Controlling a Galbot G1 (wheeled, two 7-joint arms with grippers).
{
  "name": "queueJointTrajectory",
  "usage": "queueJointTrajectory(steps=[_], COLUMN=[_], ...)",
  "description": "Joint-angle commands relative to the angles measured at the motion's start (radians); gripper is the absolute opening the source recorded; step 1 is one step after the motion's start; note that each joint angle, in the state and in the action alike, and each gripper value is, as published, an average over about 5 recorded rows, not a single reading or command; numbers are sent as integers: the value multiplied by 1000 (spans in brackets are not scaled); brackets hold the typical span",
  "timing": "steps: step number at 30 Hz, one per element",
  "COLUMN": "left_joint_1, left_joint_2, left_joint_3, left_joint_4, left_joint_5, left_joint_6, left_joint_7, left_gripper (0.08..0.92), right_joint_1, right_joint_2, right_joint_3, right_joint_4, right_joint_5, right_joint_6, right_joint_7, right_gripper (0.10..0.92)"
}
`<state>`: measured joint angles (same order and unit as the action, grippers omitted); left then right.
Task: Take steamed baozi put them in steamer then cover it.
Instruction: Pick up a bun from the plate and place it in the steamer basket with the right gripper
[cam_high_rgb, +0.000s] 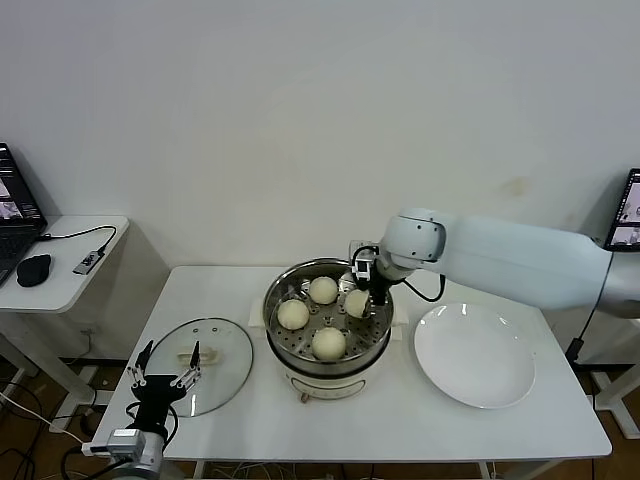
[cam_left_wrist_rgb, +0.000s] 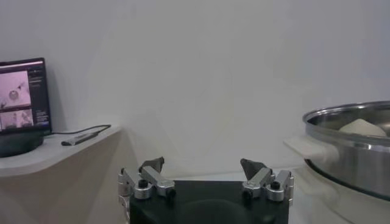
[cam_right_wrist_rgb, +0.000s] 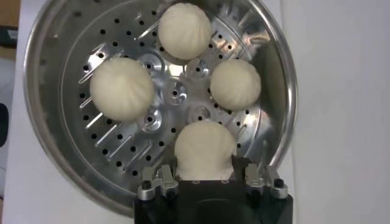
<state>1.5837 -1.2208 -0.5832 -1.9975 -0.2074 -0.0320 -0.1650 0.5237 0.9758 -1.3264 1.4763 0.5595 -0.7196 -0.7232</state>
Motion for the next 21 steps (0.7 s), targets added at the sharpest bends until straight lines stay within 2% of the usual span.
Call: queueJointTrajectory(steps=[1,7,15,21], left_joint_1=[1,1,0,-4], left_joint_2=[0,-2,-3,-1], left_joint_3=[-1,-2,-1,-2], left_joint_4=[0,0,-1,3], left_joint_5=[1,2,3,2], left_joint_6=[-1,-2,-1,-1], left_joint_7=[0,0,-1,-1], left_gripper=[823,823,823,823], right_joint_1=[-41,-50,4,4], right_joint_2=[22,20,-31,-137], right_joint_3=[8,18,59,161], right_joint_4=[-19,-18,35,139], right_joint_5=[-15,-24,-19,-9], right_joint_6=[-9,-8,-8,-7], right_joint_7=[12,18,-18,11], right_gripper=[577,592,789,822])
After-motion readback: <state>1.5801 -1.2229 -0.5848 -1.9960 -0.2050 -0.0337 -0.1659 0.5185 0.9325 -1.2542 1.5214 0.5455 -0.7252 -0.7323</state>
